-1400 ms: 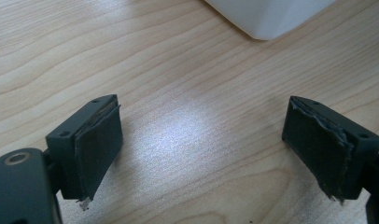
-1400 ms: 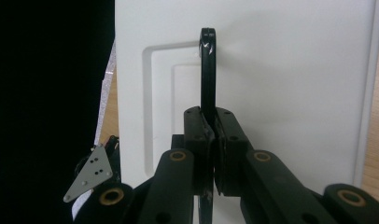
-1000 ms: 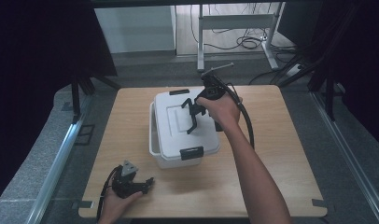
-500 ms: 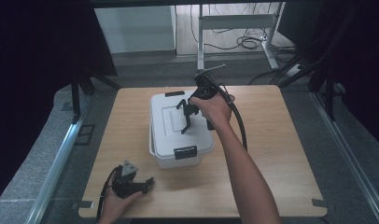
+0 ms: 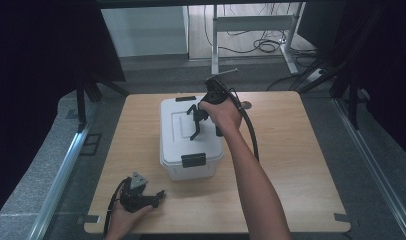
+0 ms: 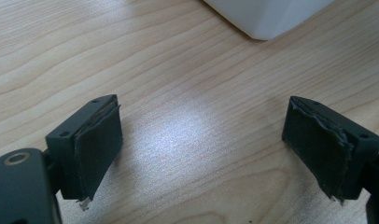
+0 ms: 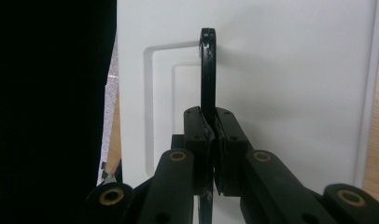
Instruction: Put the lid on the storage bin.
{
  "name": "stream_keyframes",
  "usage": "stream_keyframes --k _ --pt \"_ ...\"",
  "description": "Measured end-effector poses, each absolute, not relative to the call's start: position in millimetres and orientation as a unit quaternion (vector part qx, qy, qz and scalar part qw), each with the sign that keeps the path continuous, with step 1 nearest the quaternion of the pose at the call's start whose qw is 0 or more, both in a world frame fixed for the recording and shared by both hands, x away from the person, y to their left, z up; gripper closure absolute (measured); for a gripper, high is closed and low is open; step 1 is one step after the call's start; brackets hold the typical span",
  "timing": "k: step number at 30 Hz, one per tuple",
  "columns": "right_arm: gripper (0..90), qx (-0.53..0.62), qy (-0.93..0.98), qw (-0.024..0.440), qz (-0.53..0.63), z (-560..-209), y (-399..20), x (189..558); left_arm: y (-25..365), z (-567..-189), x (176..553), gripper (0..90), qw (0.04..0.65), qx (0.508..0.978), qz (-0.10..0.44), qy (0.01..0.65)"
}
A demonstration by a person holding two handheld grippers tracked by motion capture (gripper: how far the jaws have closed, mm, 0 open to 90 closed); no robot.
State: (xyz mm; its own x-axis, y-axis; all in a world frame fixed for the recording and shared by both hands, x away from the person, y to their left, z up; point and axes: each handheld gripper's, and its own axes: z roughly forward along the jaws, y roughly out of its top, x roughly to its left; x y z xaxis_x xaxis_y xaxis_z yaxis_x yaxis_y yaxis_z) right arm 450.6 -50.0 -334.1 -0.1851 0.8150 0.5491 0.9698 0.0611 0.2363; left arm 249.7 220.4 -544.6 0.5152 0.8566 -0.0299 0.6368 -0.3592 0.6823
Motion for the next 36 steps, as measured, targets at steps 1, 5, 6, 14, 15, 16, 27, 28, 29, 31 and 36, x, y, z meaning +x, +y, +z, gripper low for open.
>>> stream_keyframes --k 1,5,6,14,15,16,27,28,29,31,36 --pt "85.2 -0.624 -0.714 0.137 -0.286 -335.2 -49.5 451.6 220.5 -544.5 249.7 12.1 0.326 0.807 0.168 0.462" --pt "85.2 -0.627 -0.712 0.140 -0.284 -339.9 -47.9 454.8 220.5 -544.5 249.6 12.2 0.326 0.808 0.168 0.462" --pt "85.2 -0.627 -0.712 0.140 -0.284 -339.9 -47.9 454.8 220.5 -544.5 249.6 12.2 0.326 0.808 0.168 0.462" --pt "84.9 -0.637 -0.693 0.155 -0.300 -357.0 -51.1 458.4 220.3 -544.5 249.5 12.1 0.326 0.807 0.167 0.463" --pt "84.9 -0.636 -0.693 0.154 -0.301 -356.9 -51.1 458.0 220.3 -544.5 249.5 12.1 0.326 0.807 0.167 0.463" --pt "84.9 -0.634 -0.696 0.151 -0.301 -356.4 -50.4 457.7 220.3 -544.5 249.5 12.1 0.326 0.807 0.167 0.463" --pt "84.3 -0.645 -0.690 0.142 -0.297 -361.6 -41.1 454.9 220.2 -544.5 249.6 12.1 0.326 0.807 0.167 0.463" --pt "84.3 -0.646 -0.688 0.144 -0.298 -362.0 -41.4 455.1 220.2 -544.6 249.6 12.0 0.326 0.807 0.167 0.463" --pt "84.2 -0.644 -0.688 0.146 -0.300 -362.8 -42.5 455.3 220.2 -544.5 249.6 12.0 0.326 0.807 0.167 0.463" --pt "84.0 -0.644 -0.687 0.146 -0.303 -363.0 -42.8 454.7 220.2 -544.6 249.6 12.1 0.326 0.807 0.167 0.463" --pt "77.6 -0.624 -0.704 0.132 -0.312 -364.2 -43.4 452.8 220.2 -544.5 249.6 12.0 0.326 0.807 0.167 0.463"
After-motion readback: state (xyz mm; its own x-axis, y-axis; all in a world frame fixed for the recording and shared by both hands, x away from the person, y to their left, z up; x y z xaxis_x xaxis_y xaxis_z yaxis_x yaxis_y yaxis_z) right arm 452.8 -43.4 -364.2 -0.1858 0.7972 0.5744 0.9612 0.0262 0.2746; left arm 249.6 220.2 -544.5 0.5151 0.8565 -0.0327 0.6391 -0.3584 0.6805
